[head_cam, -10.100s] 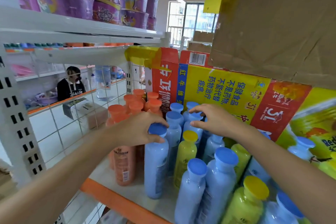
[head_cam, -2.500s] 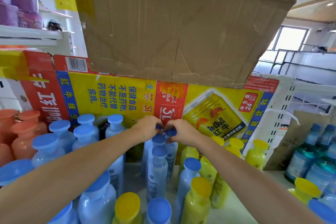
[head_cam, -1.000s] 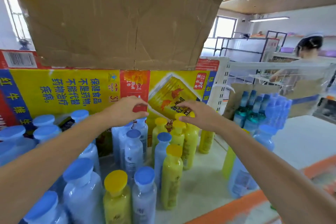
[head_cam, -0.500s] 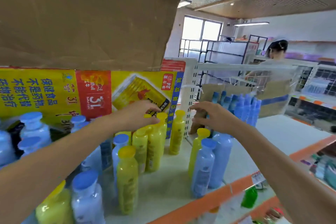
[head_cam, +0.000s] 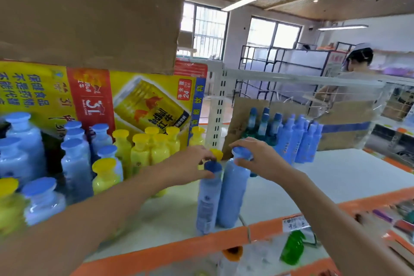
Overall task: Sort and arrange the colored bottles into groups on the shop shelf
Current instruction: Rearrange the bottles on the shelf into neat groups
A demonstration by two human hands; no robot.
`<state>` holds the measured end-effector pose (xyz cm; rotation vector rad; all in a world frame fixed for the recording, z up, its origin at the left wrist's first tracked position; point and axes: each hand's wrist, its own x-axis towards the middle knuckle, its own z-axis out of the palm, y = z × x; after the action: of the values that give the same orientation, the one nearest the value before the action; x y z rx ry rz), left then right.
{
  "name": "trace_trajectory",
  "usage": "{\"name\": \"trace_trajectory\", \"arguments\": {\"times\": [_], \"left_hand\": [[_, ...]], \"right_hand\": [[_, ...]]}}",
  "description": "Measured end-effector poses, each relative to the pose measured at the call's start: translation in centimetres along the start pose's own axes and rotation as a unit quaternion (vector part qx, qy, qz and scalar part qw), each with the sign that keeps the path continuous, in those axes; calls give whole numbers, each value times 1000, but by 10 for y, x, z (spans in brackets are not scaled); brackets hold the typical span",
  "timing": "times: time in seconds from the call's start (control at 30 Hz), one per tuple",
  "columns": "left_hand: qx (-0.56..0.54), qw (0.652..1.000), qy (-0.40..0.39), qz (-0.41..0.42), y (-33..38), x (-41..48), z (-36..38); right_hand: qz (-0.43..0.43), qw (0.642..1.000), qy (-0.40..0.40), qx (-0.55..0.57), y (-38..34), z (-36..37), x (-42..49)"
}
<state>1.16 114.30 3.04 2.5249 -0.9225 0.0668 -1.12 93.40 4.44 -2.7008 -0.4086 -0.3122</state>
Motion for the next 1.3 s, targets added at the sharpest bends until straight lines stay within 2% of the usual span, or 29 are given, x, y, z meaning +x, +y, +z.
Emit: {"name": "trace_trajectory", "arguments": {"times": [0.23, 0.43, 0.63, 0.87, 1.0, 1.3], "left_hand": [[-72, 990, 107, -48, 21, -6, 27], [-114, 977, 159, -84, 27, -19, 38], [-161, 942, 286, -69, 35, -38, 14], [-103, 951, 285, -62, 37, -78, 4], [-78, 947, 294, -102, 25, -111, 10], [-61, 916, 344, -196, 10, -196, -7]], "right_hand": [[1, 997, 75, -22, 8, 17, -1], [5, 990, 129, 63, 0, 23, -11], [-61, 989, 133, 29, -20, -2, -18], [-117, 983, 111, 86, -50, -4, -34], [-145, 974, 96, 145, -71, 12, -40], [-221, 945, 47, 235, -131, 62, -37]]}}
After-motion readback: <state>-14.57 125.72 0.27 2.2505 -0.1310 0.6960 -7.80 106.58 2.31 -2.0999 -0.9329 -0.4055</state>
